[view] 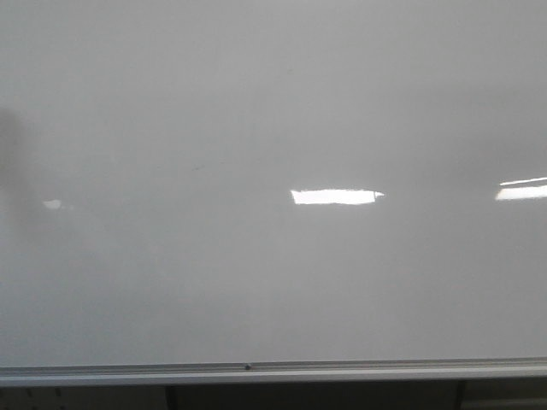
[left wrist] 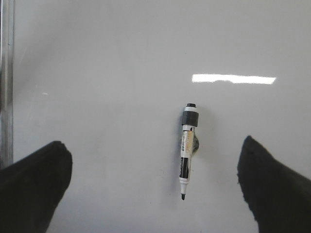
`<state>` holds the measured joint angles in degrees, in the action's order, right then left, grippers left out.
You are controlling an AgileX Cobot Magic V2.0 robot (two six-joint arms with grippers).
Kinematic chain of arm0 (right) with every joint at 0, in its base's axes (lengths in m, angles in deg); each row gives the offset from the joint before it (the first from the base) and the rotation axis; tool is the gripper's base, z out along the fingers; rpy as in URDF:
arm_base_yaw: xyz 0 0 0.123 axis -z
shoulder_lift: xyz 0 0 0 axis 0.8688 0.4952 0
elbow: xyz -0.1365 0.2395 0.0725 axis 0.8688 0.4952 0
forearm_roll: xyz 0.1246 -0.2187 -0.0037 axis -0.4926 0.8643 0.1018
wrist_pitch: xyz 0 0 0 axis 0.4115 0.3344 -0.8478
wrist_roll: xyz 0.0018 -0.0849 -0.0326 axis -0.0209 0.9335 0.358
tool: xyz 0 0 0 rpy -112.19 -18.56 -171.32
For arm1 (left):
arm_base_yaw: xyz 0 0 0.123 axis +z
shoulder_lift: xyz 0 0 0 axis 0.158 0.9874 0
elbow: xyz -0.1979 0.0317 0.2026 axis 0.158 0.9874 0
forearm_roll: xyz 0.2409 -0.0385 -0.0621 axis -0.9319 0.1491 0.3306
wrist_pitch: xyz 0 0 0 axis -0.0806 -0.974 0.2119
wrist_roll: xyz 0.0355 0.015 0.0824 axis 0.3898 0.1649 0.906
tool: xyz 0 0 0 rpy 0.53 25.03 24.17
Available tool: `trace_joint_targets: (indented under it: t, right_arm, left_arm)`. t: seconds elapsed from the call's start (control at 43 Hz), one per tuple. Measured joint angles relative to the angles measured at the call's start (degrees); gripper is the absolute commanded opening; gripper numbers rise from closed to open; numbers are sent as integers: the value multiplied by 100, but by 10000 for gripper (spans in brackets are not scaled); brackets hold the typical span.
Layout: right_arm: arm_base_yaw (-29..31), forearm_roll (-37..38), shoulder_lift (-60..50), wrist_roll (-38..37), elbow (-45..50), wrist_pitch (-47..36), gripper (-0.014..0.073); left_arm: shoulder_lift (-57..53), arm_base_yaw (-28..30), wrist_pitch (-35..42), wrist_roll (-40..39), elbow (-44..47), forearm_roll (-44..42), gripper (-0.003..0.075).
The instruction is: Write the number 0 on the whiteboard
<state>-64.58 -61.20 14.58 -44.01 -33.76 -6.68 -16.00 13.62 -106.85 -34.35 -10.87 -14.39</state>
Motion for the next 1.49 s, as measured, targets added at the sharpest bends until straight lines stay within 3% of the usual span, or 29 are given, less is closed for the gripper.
trace_joint_targets:
  t: [0.256, 0.512, 0.745, 1.257, 1.373, 1.49]
  right_arm:
    - [-4, 0, 0, 0, 0, 0, 561]
    - [-4, 0, 0, 0, 0, 0, 561]
    - [-4, 0, 0, 0, 0, 0, 561]
    - [-4, 0, 0, 0, 0, 5, 561]
    - [-4, 0, 0, 0, 0, 5, 561]
    - [-4, 0, 0, 0, 0, 5, 561]
  left_arm:
    - [1480, -171, -113, 0, -192, 0, 670]
    - [3651, -833, -126, 10, -945, 21, 670]
    - [5216, -911, 44, 10, -1625, 83, 670]
    - [6824, -911, 825, 21, -2132, 48, 665]
    - [6953, -911, 948, 21, -2132, 48, 603]
    - [6975, -911, 1026, 21, -2132, 45, 474]
